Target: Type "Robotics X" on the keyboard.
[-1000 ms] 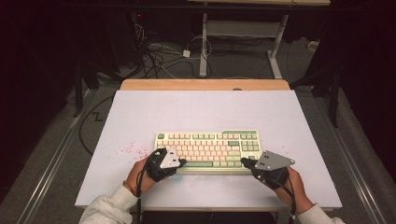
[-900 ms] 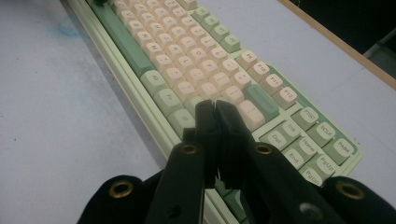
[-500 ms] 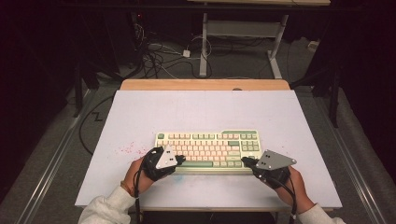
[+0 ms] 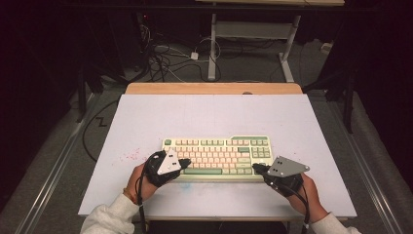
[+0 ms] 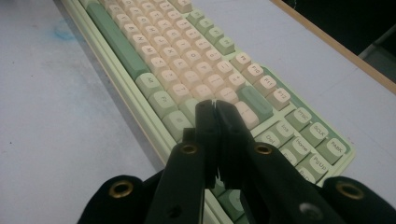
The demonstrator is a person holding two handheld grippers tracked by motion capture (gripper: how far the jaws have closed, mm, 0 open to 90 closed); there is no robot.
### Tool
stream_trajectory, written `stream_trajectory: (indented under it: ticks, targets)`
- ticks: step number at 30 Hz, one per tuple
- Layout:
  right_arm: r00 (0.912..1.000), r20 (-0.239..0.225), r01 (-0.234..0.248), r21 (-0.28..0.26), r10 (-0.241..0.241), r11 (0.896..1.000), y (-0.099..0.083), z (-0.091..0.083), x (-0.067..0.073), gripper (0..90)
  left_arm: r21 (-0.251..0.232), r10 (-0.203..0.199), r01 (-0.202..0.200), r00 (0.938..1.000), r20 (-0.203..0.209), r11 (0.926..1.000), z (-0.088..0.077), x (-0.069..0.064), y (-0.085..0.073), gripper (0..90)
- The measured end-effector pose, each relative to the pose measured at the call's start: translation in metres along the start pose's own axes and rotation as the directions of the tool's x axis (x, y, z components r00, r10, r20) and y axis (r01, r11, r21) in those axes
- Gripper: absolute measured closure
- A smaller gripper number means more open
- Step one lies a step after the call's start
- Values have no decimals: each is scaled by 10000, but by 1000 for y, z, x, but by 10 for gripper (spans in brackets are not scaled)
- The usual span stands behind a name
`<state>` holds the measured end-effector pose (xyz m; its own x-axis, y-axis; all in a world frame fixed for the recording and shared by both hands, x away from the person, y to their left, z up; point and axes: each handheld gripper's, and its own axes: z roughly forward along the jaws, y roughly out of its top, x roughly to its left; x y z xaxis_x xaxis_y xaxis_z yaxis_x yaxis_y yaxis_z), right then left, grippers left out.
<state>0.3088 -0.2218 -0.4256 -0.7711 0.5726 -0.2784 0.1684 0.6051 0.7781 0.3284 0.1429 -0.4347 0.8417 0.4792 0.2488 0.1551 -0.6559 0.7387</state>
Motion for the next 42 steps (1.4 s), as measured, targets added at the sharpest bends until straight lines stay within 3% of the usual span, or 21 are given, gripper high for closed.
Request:
stream_trajectory:
  ticks: [22, 32, 42]
  targets:
    - [9997, -108, -222, 64, 223, 9997, 8, 5, -8, 898, -134, -316, 312, 9990, -308, 9994, -14, 9, -7, 851]
    - [9987, -381, -309, 404, 324, 9987, 15, 18, -12, 898, -105, -446, 442, 9982, -410, 9990, -17, 13, -10, 851]
    - [9982, -587, -31, 956, 87, 9954, 15, 38, -6, 898, -62, -441, 439, 9981, -431, 9990, -19, 14, -12, 851]
